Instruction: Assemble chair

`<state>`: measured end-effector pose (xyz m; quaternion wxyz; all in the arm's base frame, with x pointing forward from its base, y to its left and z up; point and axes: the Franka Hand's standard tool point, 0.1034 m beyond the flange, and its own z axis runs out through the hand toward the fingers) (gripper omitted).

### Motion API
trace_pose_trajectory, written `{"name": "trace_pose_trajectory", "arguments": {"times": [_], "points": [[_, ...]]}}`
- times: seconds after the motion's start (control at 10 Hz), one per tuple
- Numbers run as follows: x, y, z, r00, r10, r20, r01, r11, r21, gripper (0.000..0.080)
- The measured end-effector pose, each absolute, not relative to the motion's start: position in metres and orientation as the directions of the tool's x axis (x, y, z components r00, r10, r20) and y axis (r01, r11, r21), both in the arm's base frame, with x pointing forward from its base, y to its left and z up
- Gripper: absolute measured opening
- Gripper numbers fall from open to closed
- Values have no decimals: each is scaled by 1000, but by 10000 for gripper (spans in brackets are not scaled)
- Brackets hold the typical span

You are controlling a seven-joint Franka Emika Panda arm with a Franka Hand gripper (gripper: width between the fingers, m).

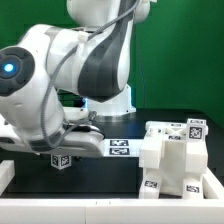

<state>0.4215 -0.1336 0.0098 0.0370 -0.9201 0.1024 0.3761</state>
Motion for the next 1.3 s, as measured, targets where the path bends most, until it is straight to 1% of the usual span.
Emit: {"name": "trace_pose_trajectory", "arguments": {"times": [0.4,0.5,1.0,1.1,1.3], "points": [[416,-156,7,706,-155,-691,-230,-973,-16,649],[416,-162,8,707,-163,-689,-241,-971,-17,649],[431,-153,12,724,-167,-669,-231,-973,-7,649],[436,-150,13,736,-159,-658,-219,-976,-9,649],[434,-162,14,745,-135,-653,-204,-978,-31,649]]}}
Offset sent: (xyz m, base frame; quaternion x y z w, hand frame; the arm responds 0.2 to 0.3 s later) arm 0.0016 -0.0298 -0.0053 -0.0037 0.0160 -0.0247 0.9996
